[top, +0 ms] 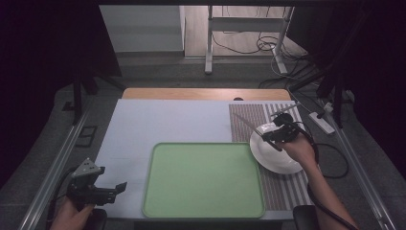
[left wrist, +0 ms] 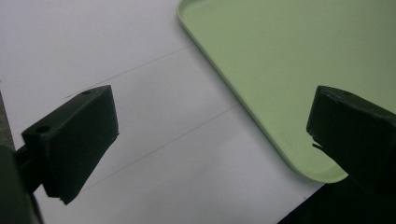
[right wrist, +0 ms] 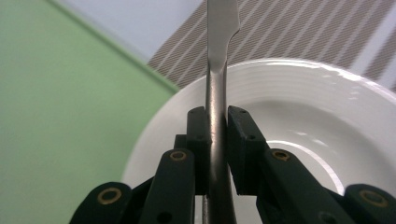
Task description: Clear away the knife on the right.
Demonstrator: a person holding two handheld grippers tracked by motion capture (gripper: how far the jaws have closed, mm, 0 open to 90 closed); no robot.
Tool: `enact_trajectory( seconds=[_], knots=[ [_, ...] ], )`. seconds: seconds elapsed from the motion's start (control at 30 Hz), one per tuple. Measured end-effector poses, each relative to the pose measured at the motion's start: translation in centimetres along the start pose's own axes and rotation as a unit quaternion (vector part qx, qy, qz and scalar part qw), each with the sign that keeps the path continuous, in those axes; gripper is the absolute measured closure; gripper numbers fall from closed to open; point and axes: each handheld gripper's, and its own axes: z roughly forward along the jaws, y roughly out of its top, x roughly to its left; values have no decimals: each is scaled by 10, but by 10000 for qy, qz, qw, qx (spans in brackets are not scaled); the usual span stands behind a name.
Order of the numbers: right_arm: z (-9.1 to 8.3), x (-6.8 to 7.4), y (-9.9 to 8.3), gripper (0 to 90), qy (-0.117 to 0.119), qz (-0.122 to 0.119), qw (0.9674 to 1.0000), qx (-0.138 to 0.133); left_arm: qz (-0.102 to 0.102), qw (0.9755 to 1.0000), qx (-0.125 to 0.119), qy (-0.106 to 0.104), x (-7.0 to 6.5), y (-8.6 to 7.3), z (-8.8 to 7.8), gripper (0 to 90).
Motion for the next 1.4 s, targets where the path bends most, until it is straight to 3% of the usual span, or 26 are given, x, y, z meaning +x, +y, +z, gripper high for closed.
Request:
enact_trajectory(
  seconds=[0.37, 0.83, 1.07, 1.27, 1.4],
  knots=[
    [2, 45, -16, 803, 250, -294, 9992, 108, 10, 10000, 14, 8, -1, 0, 0, 23],
    [16, 96, -35, 803, 456, -606, 9958, 518, 42, 10000, 26, 18, -1, 0, 1, 24],
    [29, 118, -42, 803, 569, -841, 9909, 889, 60, 10000, 33, 23, -2, 1, 1, 23],
    [42, 134, -48, 801, 657, -1136, 9827, 1306, 67, 10000, 41, 29, -2, 1, 1, 24],
    [44, 138, -49, 765, 721, -1239, 9802, 1364, 78, 10000, 52, 32, -2, 1, 1, 24]
  ],
)
